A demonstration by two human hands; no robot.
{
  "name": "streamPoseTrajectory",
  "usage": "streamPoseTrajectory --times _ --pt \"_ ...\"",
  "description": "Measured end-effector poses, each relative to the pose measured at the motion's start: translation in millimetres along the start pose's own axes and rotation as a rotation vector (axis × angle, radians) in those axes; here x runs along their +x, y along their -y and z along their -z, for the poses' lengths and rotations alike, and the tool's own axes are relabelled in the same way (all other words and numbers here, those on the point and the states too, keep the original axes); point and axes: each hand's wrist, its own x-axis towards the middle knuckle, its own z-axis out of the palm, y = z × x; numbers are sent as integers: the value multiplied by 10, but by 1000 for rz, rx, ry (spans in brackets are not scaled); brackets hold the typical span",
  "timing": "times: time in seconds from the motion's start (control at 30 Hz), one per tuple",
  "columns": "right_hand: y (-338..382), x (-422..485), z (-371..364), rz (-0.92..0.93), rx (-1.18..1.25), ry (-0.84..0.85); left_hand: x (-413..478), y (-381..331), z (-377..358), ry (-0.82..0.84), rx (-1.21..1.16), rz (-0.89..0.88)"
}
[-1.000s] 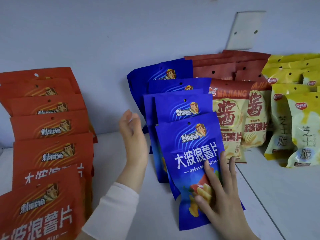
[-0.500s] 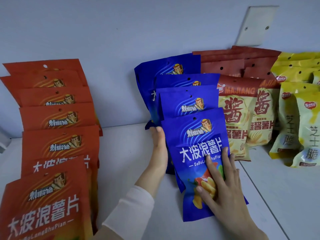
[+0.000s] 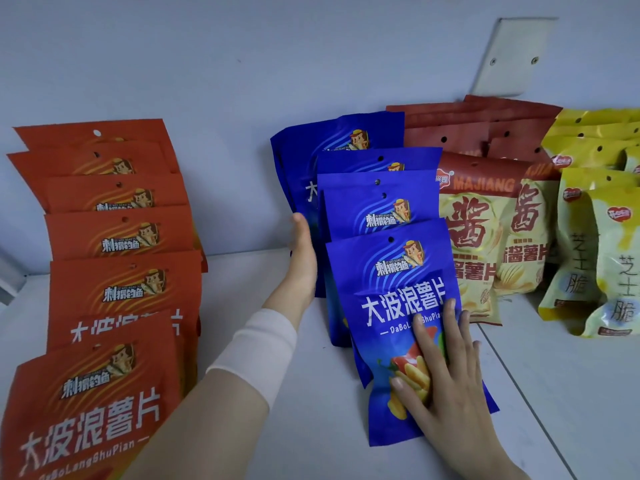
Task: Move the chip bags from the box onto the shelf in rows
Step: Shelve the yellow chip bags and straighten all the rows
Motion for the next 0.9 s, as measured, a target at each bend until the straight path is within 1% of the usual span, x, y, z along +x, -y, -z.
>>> streamPoseTrajectory --times 0.1,0.13,0.17,0.27,0.37,0.43,0.53,0.7,0.9 --pt "-18 7 -34 -6 -6 5 190 -28 63 -10 57 24" --pt "-23 8 -42 -7 -8 6 173 -100 77 -19 72 35" --pt "-28 8 -51 -8 -10 4 -52 -286 19 -25 93 25" --pt "-3 20 -74 -23 -7 -14 -417 -490 -48 25 133 -85" --pt "67 41 -111 -17 -3 -35 -528 -483 -18 83 171 -170" --pt "108 52 -147 -1 -8 -37 -525 -494 8 45 183 -192" --pt "136 75 -187 -2 -18 -33 -470 -572 14 -66 161 -231" --pt "123 92 -202 4 -28 -40 -372 -650 -62 -92 180 -223" --pt "156 103 -249 16 -33 -44 -353 -668 22 -112 177 -266"
